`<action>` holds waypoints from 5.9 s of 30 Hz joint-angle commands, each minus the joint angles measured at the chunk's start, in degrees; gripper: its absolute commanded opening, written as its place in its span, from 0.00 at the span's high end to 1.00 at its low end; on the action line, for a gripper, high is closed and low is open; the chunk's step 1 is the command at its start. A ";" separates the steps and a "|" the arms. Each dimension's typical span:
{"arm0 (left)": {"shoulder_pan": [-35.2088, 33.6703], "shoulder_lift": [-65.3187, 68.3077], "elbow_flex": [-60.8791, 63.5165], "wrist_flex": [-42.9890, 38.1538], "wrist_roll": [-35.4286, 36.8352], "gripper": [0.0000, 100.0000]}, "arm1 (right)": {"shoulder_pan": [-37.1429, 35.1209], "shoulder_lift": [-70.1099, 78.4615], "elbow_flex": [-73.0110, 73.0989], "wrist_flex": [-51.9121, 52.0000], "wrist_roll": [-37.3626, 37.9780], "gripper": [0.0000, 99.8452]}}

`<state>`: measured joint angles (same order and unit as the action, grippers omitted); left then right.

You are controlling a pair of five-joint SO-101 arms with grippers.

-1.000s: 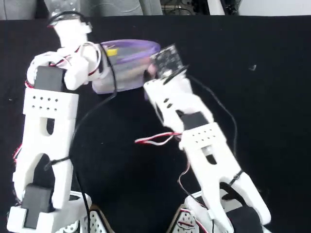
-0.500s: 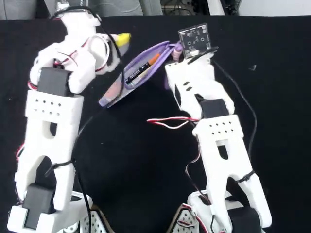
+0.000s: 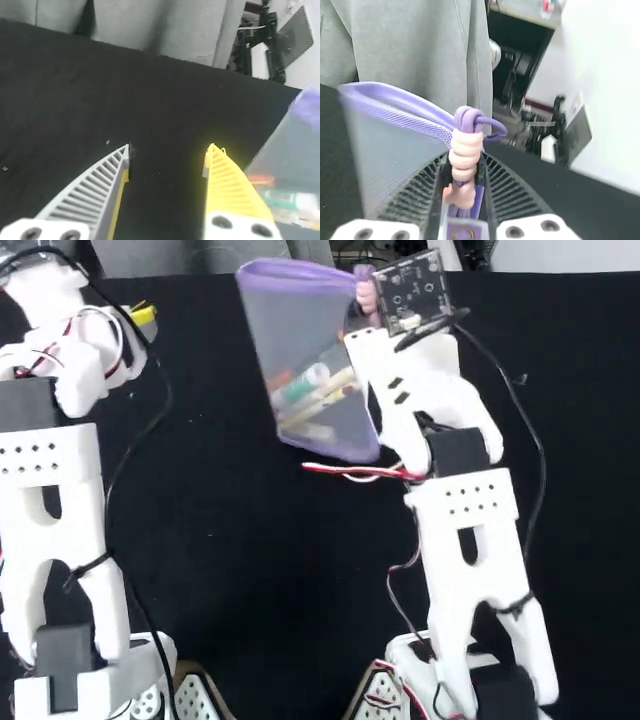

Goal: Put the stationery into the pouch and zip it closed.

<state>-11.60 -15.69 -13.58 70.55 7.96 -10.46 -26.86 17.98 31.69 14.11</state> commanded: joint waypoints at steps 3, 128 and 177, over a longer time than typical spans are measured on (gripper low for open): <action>-3.56 -0.88 -2.24 0.79 0.18 0.76 | -0.70 4.00 -7.60 0.09 1.93 0.99; 22.20 -59.43 87.96 -58.20 -11.52 0.97 | -3.16 56.75 -111.34 62.51 10.73 0.99; 19.91 -81.05 97.71 -57.67 -7.91 0.97 | 2.55 78.02 -111.34 47.21 13.80 0.99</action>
<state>10.02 -93.23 86.37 13.67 -0.84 -14.51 51.30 -91.30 81.71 27.65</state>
